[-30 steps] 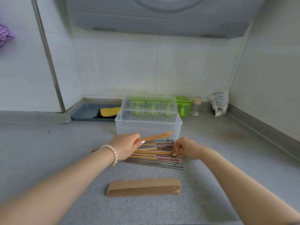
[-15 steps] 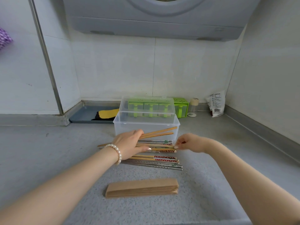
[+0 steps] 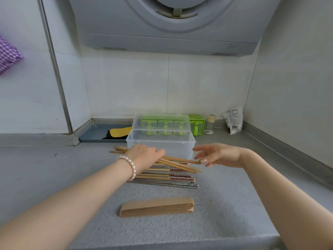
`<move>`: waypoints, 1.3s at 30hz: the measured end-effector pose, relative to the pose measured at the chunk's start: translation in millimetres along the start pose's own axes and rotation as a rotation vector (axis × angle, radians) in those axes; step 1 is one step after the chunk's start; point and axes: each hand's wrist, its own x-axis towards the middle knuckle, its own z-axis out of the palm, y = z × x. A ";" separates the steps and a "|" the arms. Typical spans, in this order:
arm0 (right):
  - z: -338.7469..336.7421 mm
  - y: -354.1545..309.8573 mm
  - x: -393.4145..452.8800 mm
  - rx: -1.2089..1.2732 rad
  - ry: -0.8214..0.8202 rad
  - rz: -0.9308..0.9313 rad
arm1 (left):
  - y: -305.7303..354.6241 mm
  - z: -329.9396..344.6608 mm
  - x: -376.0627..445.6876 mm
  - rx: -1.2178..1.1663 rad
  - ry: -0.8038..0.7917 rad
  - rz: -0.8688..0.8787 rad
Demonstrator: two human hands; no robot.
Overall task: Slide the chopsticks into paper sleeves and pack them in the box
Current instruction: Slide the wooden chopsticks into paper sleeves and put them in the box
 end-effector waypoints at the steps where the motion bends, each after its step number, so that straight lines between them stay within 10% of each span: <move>1: 3.4 -10.7 -3.1 -0.074 0.025 -0.008 | 0.8 -5.7 0.3 0.044 -0.015 0.035; 6: 56.8 -61.5 7.3 -0.394 0.105 -0.004 | 17.8 -47.3 4.4 0.165 0.034 0.148; 12: 83.3 -47.1 24.0 0.060 0.548 -0.223 | 22.6 -61.7 7.0 0.157 0.818 0.128; 15: 84.1 -33.6 20.9 0.591 0.645 -0.324 | 33.1 -62.0 -2.4 -0.217 0.981 -0.027; 21: 100.2 -10.3 24.1 0.606 0.547 -0.335 | 44.7 -69.4 11.0 -1.543 0.297 -0.434; 39: 104.5 -3.2 22.2 0.541 0.618 -0.362 | 59.5 -82.7 51.2 -1.892 0.168 -0.253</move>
